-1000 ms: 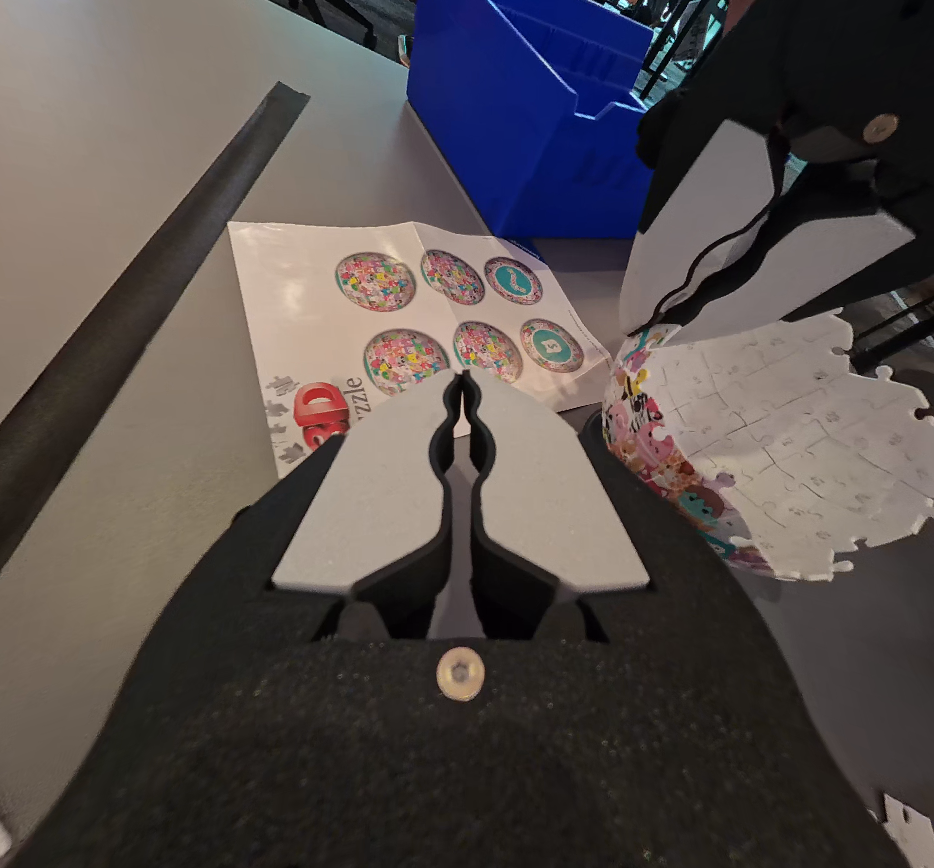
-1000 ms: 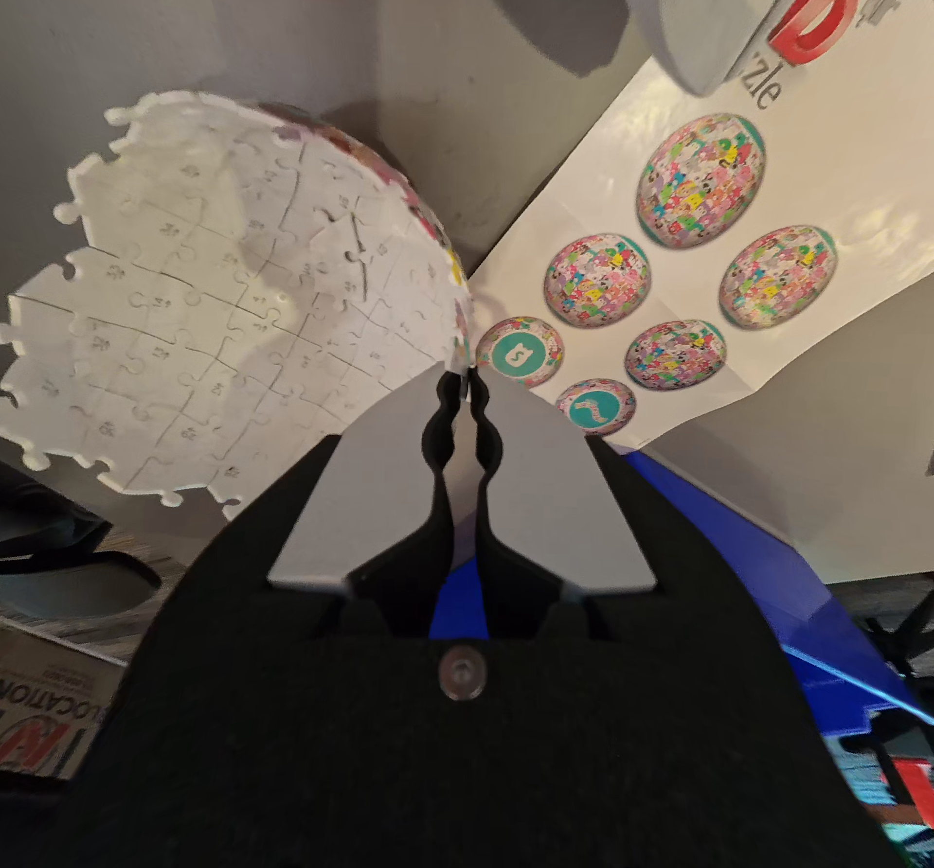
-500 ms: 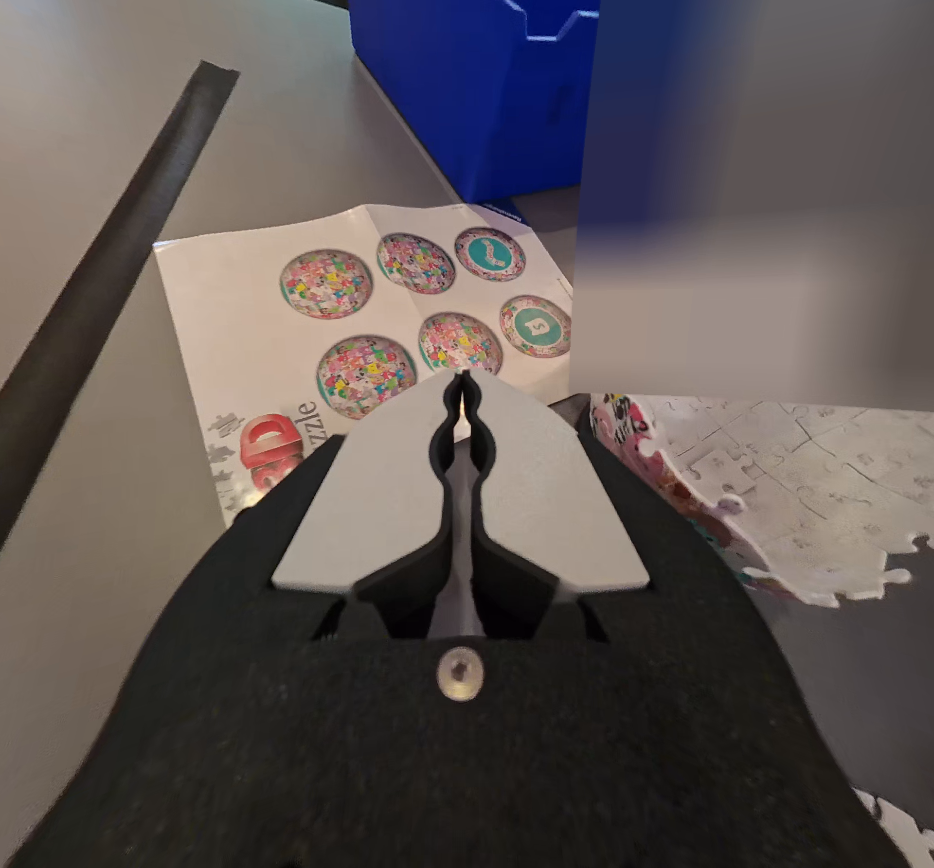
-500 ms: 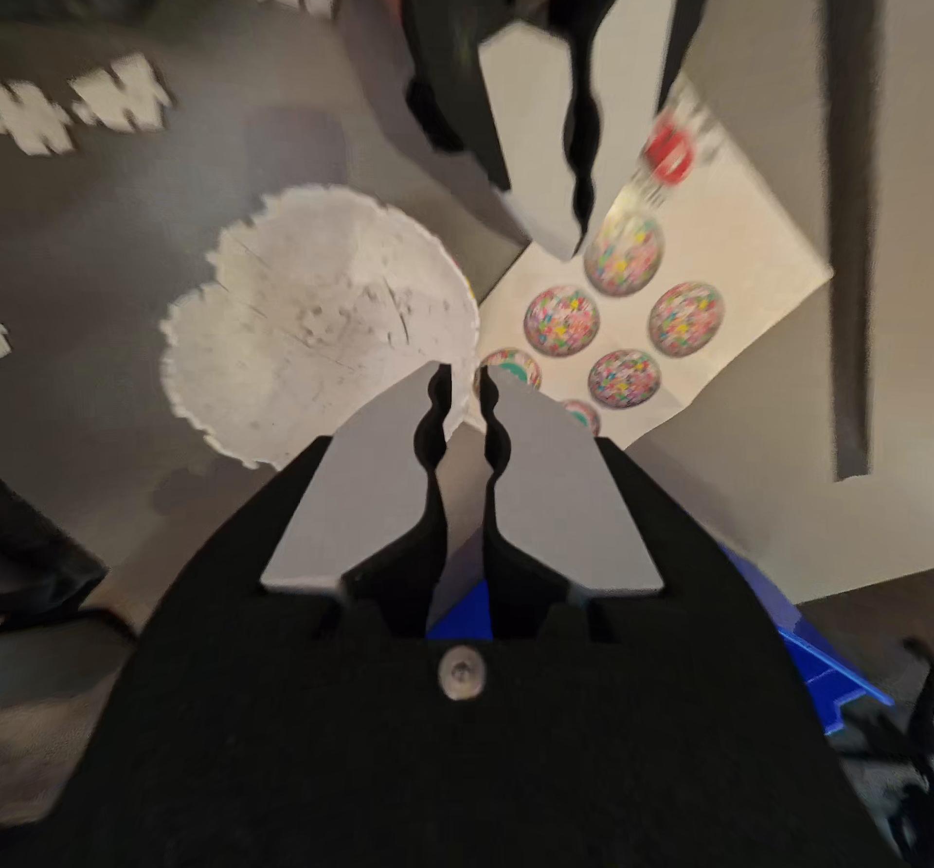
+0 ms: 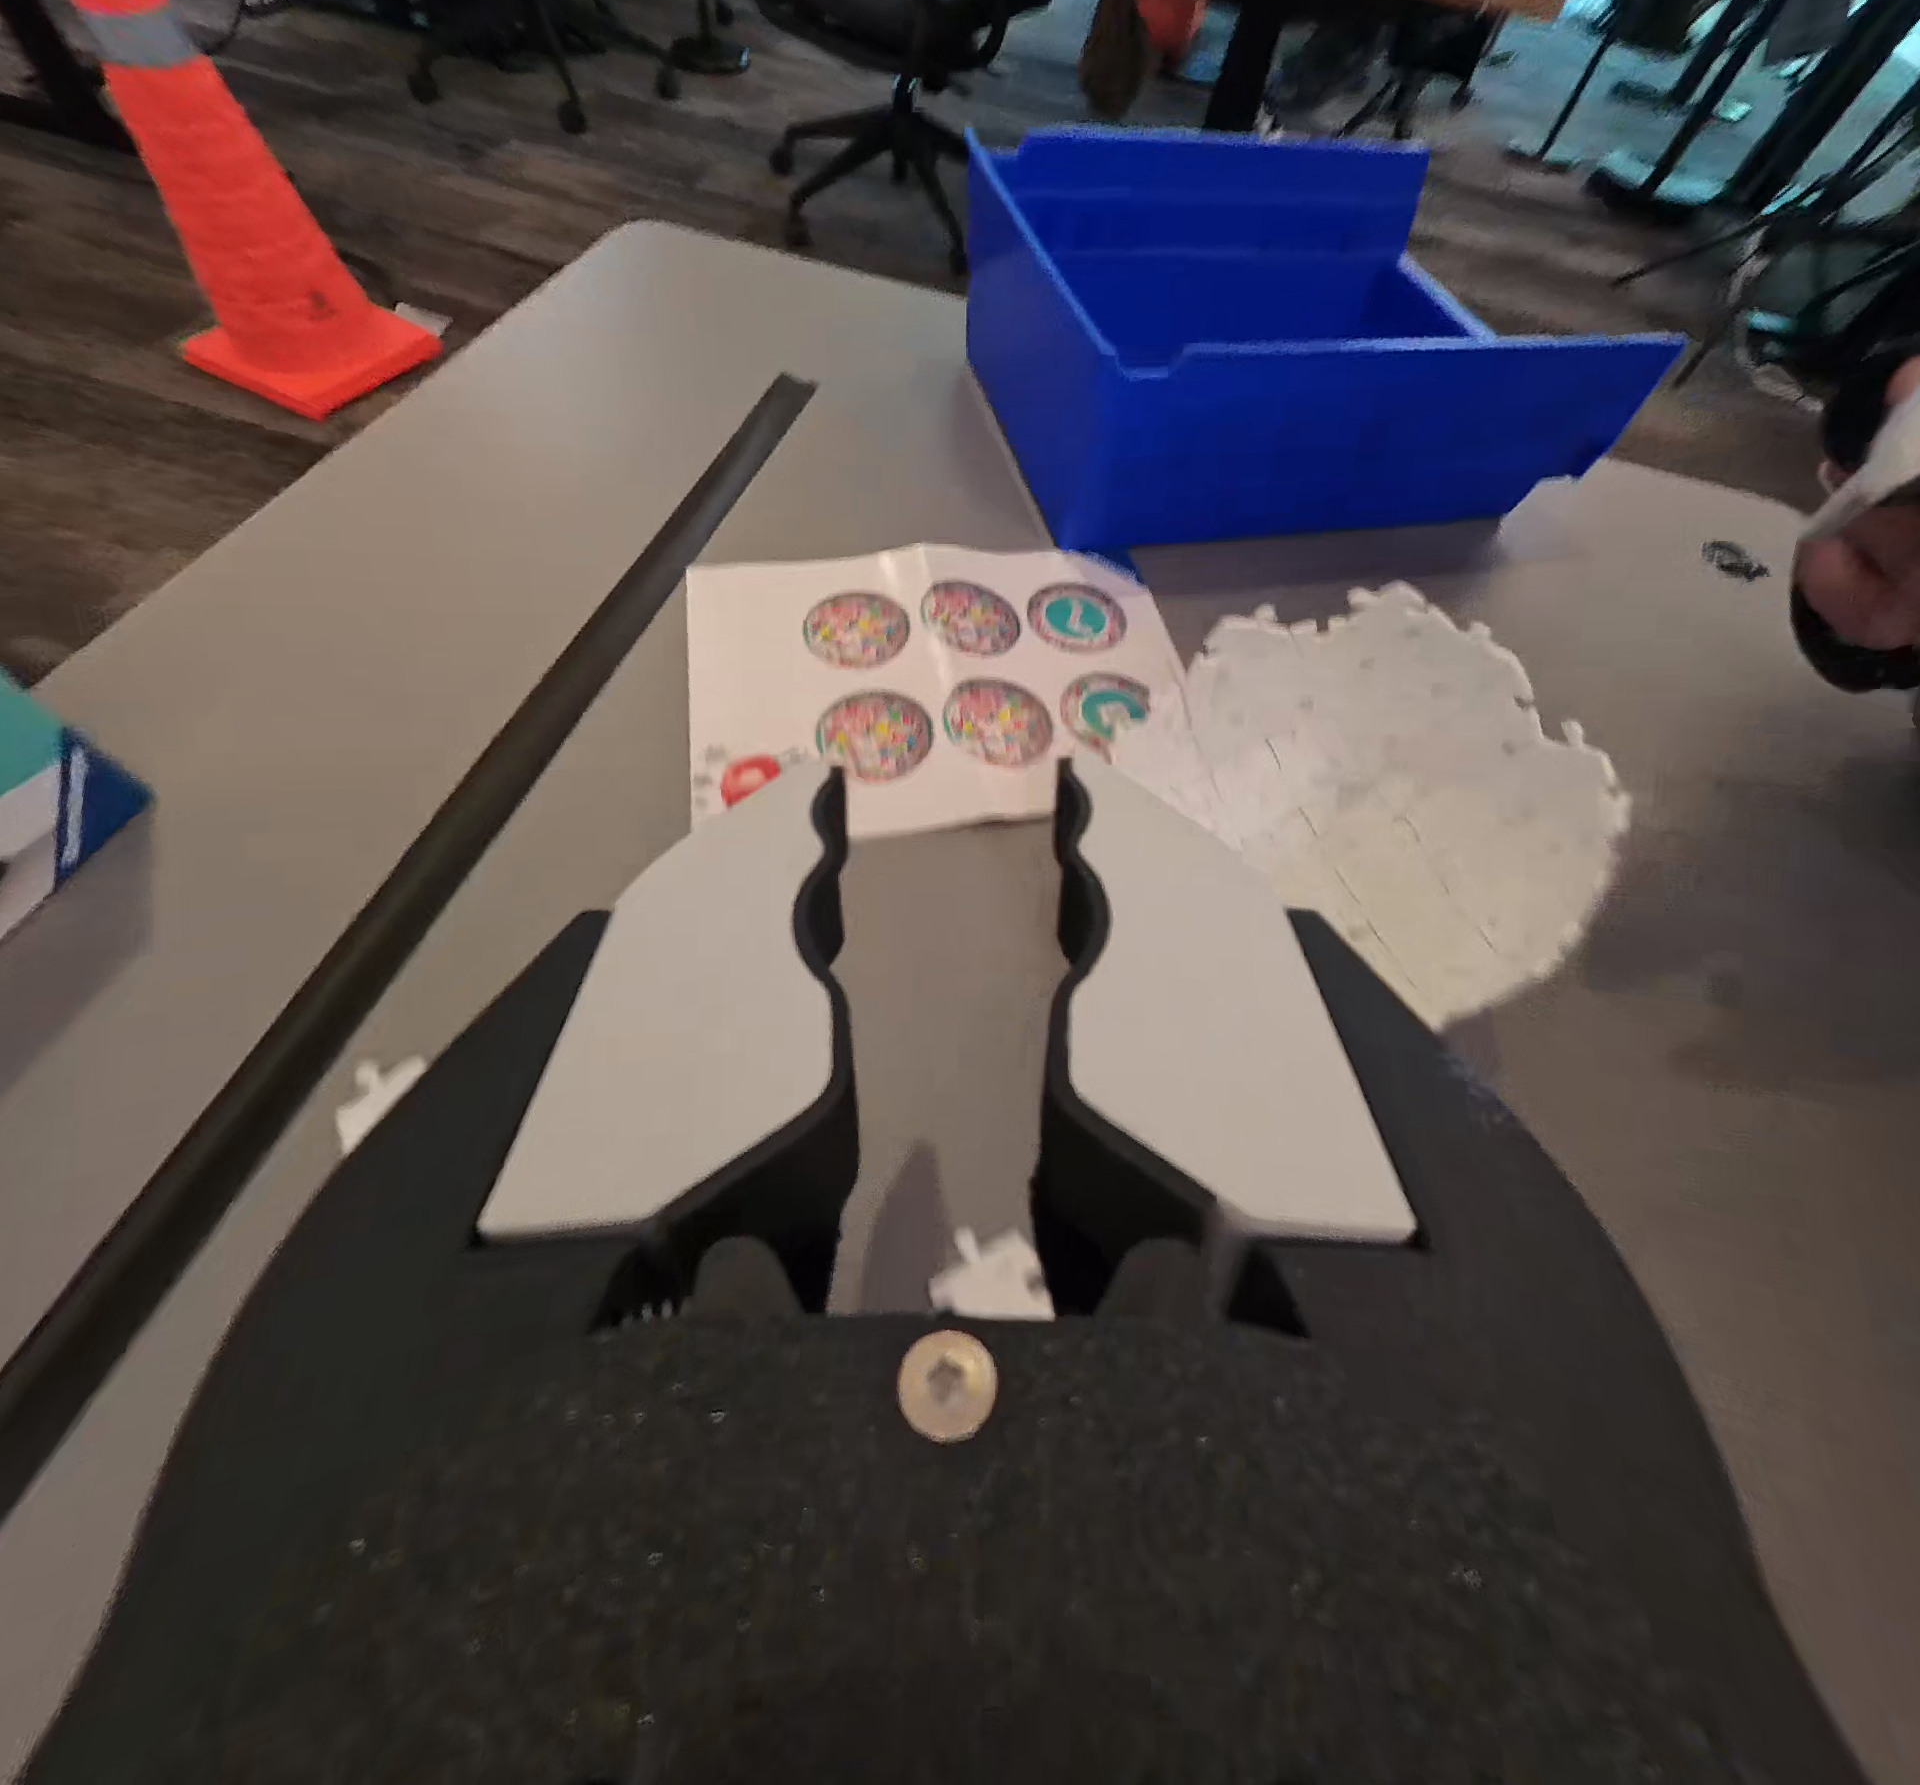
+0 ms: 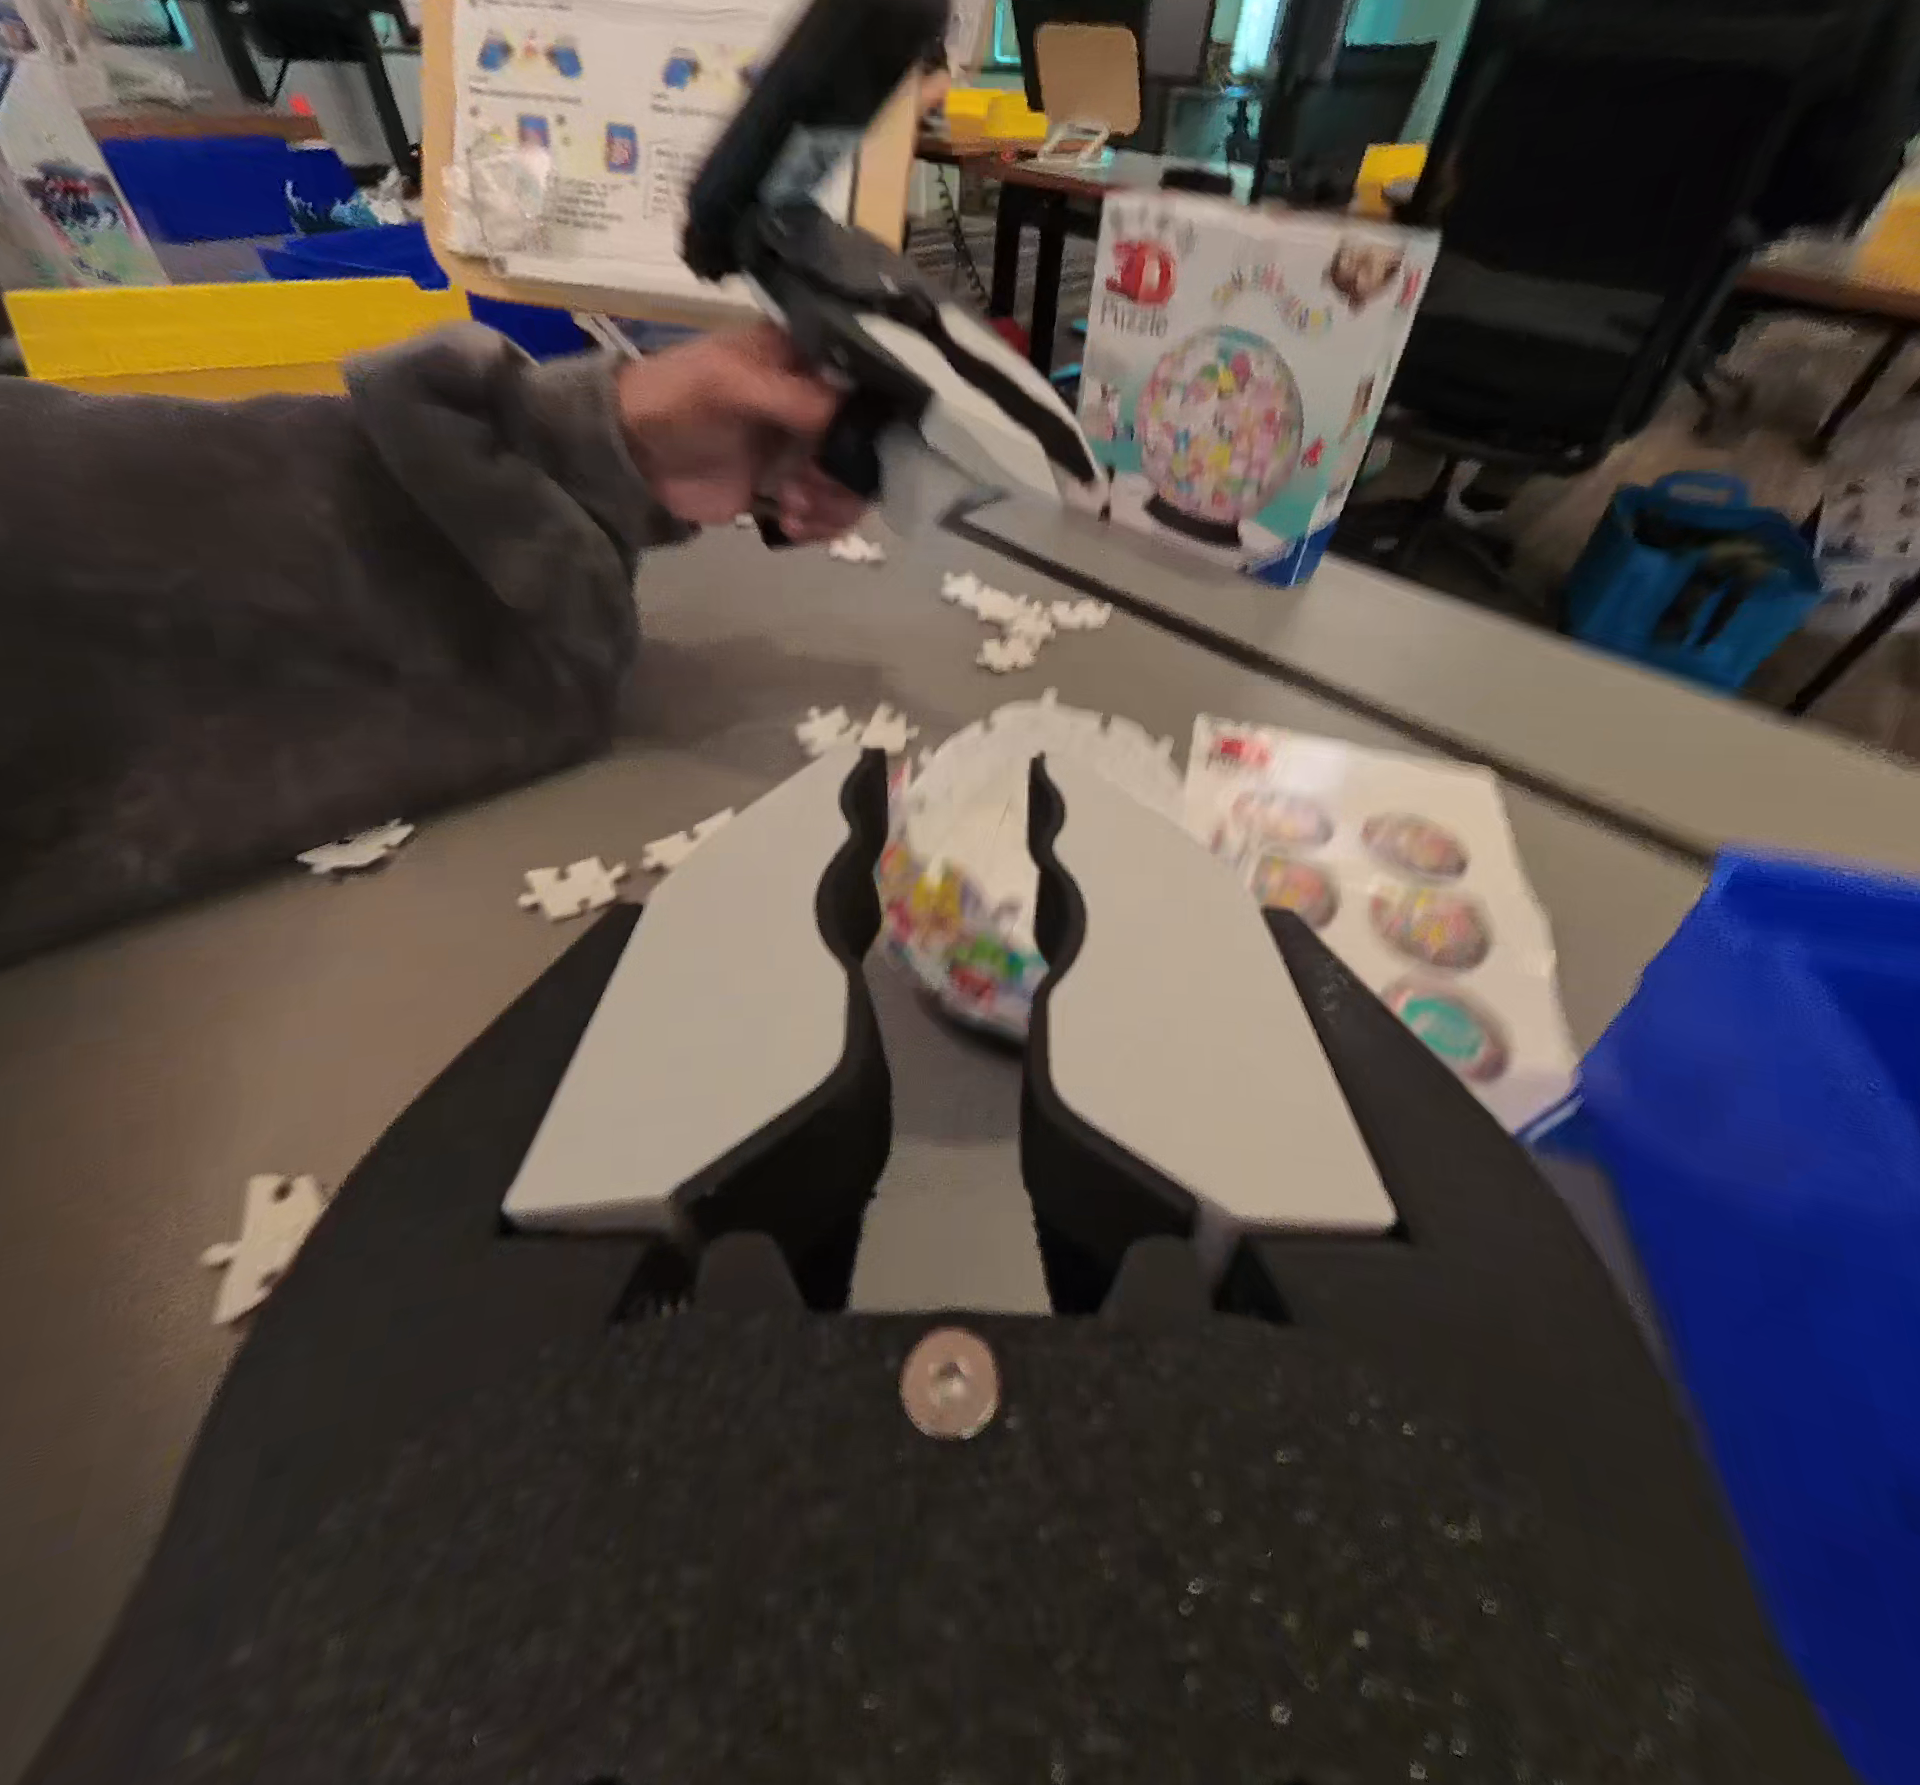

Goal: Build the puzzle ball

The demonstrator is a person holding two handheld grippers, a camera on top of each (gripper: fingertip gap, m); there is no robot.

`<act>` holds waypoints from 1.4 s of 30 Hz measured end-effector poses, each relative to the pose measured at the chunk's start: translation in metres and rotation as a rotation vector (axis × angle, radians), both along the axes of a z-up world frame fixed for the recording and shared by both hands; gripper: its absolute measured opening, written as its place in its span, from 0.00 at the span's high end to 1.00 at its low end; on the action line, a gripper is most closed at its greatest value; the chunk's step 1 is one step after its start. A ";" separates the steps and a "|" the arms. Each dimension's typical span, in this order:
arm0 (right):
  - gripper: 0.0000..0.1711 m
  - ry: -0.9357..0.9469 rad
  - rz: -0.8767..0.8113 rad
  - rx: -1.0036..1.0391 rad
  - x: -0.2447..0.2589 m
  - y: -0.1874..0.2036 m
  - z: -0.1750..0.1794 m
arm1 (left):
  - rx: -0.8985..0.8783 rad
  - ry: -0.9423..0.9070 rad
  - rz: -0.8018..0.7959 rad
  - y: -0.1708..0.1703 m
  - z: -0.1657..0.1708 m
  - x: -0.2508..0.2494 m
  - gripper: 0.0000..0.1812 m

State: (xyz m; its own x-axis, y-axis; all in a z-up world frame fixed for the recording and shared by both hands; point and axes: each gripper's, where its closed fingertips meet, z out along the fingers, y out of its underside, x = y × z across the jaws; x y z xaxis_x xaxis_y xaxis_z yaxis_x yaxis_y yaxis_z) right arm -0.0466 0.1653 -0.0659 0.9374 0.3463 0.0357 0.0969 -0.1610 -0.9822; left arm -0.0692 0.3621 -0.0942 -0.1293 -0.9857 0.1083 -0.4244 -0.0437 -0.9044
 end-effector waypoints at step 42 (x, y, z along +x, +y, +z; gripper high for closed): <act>0.81 -0.194 -0.042 -0.239 -0.004 -0.019 -0.114 | 0.128 -0.044 0.577 -0.090 -0.048 -0.232 0.71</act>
